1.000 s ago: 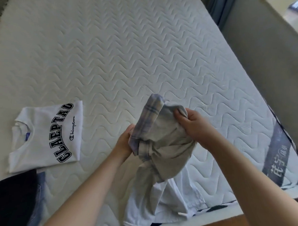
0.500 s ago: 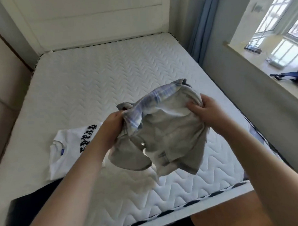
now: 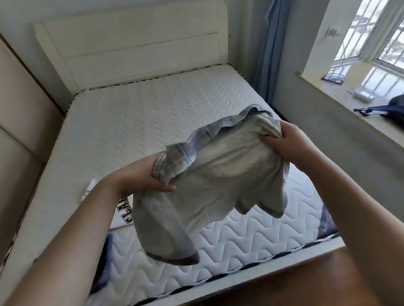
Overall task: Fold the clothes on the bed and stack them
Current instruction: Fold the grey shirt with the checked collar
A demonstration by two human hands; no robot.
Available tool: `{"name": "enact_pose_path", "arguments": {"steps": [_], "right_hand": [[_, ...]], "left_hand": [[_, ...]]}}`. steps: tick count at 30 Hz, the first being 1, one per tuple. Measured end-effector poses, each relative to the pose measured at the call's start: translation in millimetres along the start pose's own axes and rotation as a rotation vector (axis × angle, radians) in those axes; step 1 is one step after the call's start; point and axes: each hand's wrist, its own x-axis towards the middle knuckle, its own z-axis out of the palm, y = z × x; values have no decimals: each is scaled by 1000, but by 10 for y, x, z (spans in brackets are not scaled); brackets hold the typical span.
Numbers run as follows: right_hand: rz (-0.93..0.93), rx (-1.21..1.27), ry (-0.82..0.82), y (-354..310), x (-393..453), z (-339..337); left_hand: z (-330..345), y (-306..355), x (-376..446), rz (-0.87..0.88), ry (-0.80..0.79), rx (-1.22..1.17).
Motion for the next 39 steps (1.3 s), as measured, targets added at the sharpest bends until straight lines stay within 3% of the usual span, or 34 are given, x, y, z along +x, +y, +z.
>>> {"name": "enact_pose_path", "arguments": {"steps": [2,6,14,19,25,28,30,33,39], "right_hand": [[-21,-48,-13,98,-67,-101],[-65,-179,-30,320,-199,-477],[-105,-285,-244,751,-287,-1214],[34,-52,-318,1071,-291,-1377],[236,348,-335,1385,-366,-1388],[270,392,-300,1443,-414,-1426],[247,381,-284,1469,-422,-1442],[168,329,-229,1465,-406,-1478],[116,556,-271,1428,-390,-1578]], "left_hand": [[130,100,58,-41,147,250],[402,213,171,-128,242,179],[742,361,341,-179,329,100],[988,343,419,-159,388,92],[1258,196,446,-280,389,-262],[1342,133,429,-292,432,-365],[1363,133,387,-239,420,-306],[1365,128,344,-178,372,-36],[1322,150,291,-141,589,83]]}}
